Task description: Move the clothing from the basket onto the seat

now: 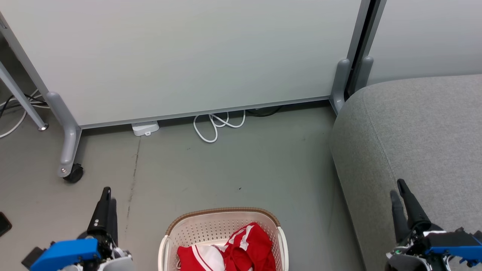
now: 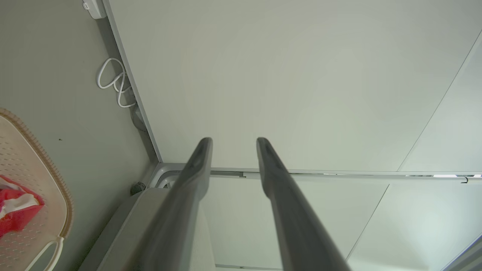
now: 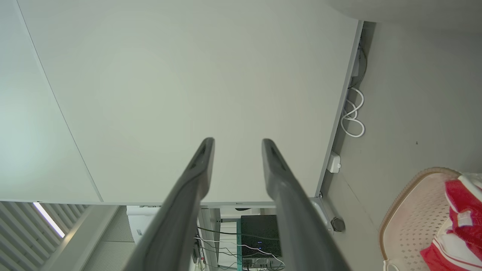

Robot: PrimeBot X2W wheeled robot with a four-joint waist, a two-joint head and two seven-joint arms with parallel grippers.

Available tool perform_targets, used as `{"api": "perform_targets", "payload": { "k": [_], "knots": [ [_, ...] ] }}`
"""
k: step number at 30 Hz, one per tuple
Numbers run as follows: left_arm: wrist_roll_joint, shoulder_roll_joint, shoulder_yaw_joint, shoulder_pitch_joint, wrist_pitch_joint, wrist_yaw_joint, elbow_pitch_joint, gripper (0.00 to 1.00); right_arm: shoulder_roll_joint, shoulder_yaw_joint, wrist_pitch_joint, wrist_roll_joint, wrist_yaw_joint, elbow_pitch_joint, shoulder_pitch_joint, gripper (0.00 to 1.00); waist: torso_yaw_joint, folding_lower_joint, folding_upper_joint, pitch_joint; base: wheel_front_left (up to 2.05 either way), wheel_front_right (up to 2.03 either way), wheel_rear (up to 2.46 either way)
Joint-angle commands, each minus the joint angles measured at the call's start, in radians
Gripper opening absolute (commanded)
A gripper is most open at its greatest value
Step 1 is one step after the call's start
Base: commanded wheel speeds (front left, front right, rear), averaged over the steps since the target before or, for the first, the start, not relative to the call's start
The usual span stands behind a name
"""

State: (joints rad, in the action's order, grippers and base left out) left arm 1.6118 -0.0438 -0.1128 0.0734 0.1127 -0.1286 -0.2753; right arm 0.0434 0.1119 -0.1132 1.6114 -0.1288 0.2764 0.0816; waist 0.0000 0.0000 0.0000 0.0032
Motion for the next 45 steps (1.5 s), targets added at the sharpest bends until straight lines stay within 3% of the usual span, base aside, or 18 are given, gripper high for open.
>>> {"api": "perform_targets", "payload": {
  "k": [1, 10, 21, 45],
  "knots": [
    [0.0, 0.001, 0.0, -0.003, 0.0, 0.0, -0.002, 1.0, 0.0, 0.0, 0.0, 0.0, 0.0, 0.002, -0.002, 1.0, 0.0, 0.0, 0.0, 0.0, 0.0, 0.0, 0.0],
    [-0.055, 0.0, 0.025, 0.002, -0.045, 0.0, 0.01, 1.0, 0.0, -0.011, 0.045, -0.071, 0.0, -0.003, -0.001, 1.0, 0.0, 0.0, 0.0, 0.002, 0.0, 0.0, 0.0],
    [-0.241, -0.001, 0.037, 0.019, -0.095, 0.001, 0.036, 1.0, 0.002, -0.028, 0.095, -0.266, -0.001, -0.036, 0.005, 1.0, 0.001, 0.0, 0.0, 0.005, 0.0, 0.0, 0.0],
    [-0.777, -0.004, 0.165, 0.039, -0.187, 0.088, 0.077, 1.0, 0.004, -0.076, 0.187, -0.735, -0.001, -0.077, 0.002, 1.0, 0.004, 0.0, 0.0, 0.012, 0.0, 0.0, 0.0]
  ]
}}
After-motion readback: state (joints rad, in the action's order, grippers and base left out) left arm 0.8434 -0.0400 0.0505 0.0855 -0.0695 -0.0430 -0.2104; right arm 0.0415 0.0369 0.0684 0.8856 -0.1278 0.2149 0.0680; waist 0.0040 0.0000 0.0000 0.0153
